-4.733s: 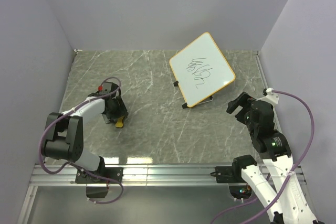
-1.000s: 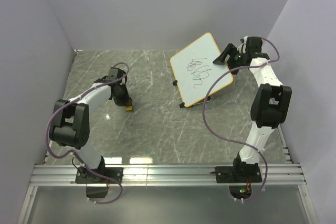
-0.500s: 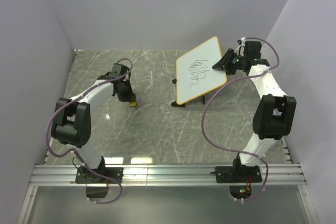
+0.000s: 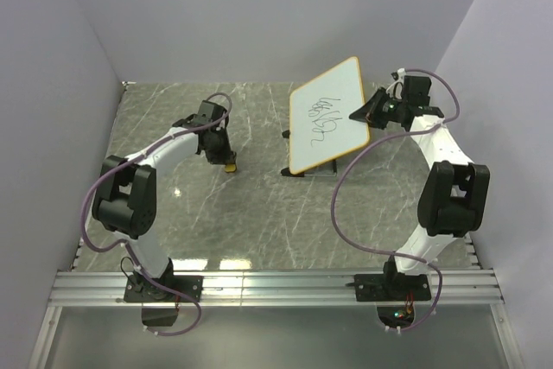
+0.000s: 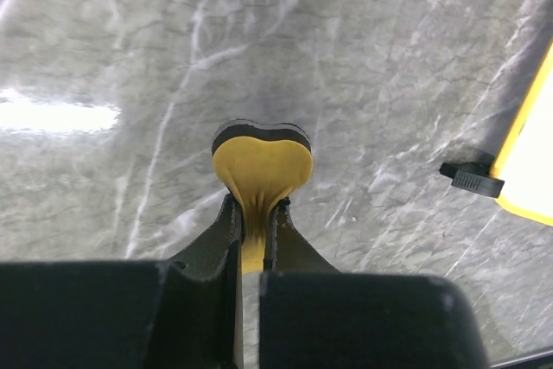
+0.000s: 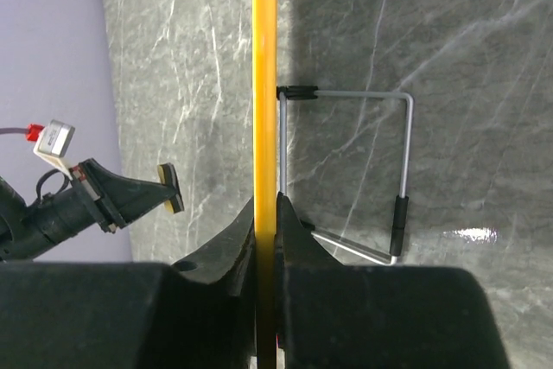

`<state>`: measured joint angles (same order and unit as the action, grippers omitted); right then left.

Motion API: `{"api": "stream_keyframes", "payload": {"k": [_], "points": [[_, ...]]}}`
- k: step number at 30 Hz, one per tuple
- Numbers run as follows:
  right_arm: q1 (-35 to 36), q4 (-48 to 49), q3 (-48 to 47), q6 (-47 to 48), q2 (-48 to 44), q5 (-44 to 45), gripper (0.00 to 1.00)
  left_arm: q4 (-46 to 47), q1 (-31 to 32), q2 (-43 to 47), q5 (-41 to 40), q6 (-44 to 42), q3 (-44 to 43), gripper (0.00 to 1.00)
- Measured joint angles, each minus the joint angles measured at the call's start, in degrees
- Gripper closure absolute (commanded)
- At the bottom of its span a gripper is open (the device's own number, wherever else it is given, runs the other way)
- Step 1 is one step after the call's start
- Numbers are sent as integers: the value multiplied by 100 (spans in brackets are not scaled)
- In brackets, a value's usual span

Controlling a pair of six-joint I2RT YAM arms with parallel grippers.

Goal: Erase the whiteboard

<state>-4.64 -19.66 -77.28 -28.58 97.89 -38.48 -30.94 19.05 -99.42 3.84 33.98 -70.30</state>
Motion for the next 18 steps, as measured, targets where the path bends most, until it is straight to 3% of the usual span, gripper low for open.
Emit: {"api": "stream_keyframes", "payload": {"k": [9,18], "points": [[278,-7,411,74,-586,254,100,-133,275,-234,-11,35,-361,100],[1561,-146,1250,487,-1591,343,100,-188,483,-391,-15,90,-914,100]]}}
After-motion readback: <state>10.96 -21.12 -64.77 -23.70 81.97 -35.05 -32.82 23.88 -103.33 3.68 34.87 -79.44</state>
